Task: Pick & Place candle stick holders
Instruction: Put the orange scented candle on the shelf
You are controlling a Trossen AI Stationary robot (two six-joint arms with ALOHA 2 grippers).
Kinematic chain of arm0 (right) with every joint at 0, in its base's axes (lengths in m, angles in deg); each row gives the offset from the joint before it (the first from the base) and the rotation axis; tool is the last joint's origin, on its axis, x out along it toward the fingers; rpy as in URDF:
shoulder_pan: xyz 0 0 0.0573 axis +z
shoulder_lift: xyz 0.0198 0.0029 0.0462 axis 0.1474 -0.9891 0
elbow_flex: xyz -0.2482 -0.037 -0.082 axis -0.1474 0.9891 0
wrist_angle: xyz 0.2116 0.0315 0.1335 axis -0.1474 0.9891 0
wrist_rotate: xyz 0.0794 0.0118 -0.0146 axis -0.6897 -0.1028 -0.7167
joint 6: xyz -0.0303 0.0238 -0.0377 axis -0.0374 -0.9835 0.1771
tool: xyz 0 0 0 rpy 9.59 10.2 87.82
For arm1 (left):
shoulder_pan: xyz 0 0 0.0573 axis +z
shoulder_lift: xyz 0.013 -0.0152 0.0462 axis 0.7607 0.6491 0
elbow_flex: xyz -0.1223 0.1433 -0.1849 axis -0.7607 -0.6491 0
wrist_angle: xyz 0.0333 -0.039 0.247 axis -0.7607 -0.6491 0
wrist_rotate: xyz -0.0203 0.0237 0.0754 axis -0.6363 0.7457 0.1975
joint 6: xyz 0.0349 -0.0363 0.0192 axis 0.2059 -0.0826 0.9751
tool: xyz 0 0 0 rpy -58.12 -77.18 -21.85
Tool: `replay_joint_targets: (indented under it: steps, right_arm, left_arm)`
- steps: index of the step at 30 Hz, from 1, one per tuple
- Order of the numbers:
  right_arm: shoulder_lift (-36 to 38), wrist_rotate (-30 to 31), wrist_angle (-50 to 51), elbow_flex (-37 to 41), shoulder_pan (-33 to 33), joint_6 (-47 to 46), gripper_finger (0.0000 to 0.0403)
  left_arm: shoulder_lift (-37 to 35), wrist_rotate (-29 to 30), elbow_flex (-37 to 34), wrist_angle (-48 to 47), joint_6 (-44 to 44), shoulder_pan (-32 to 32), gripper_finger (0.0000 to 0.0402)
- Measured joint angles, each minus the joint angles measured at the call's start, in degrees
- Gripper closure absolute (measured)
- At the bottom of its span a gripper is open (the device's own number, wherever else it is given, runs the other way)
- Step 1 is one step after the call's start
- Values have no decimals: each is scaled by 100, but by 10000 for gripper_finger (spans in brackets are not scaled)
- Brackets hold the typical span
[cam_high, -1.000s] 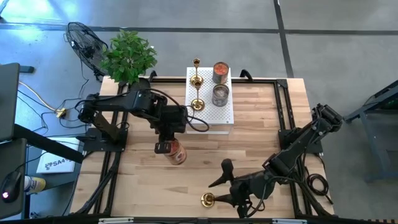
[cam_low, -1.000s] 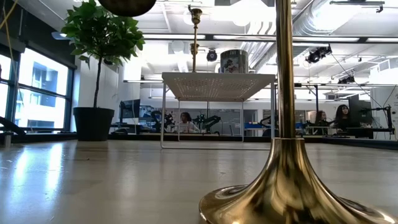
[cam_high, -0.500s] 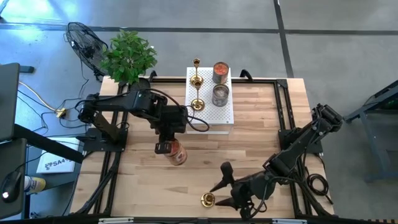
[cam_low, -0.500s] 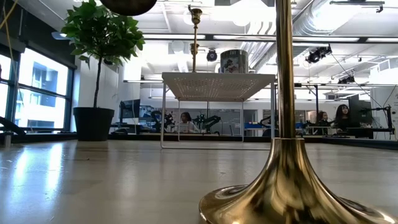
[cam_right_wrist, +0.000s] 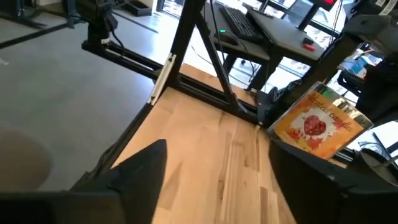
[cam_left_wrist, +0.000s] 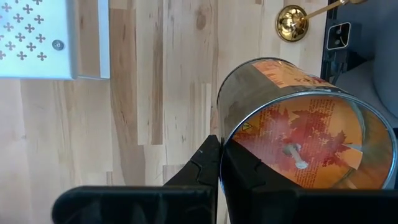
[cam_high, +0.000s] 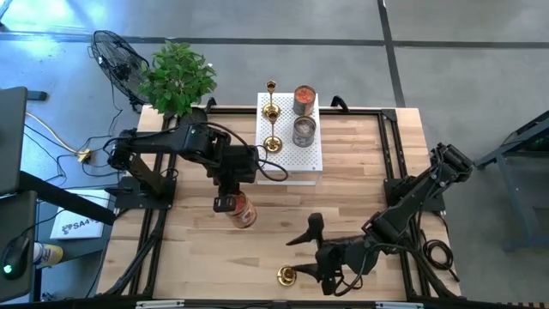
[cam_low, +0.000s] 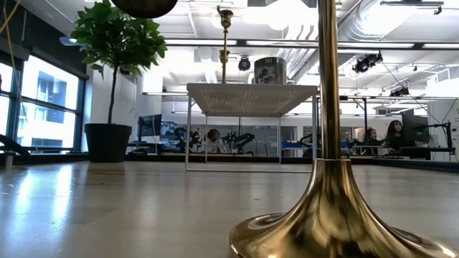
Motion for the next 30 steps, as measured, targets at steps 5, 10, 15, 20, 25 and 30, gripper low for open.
replay_joint_targets:
  steps: [5,10,15,20,25,30]
  right_arm:
    - [0,1,56,0,2,-7,61]
    - [0,333,270,-1,4,-326,8]
    - [-2,629,351,0,0,-504,9]
    - [-2,358,407,0,-11,-435,4]
    - [-2,1,407,0,-82,-429,5]
    - [-2,-162,407,0,-74,-415,5]
  left_arm:
    - [0,-1,0,0,-33,1,401]
    - [0,-2,0,-2,-109,0,401]
    - [0,-8,0,-2,-103,0,401]
    - [0,-9,0,-2,-87,0,401]
    - [0,3,0,-2,-87,-54,401]
    - [0,49,0,5,-12,-114,401]
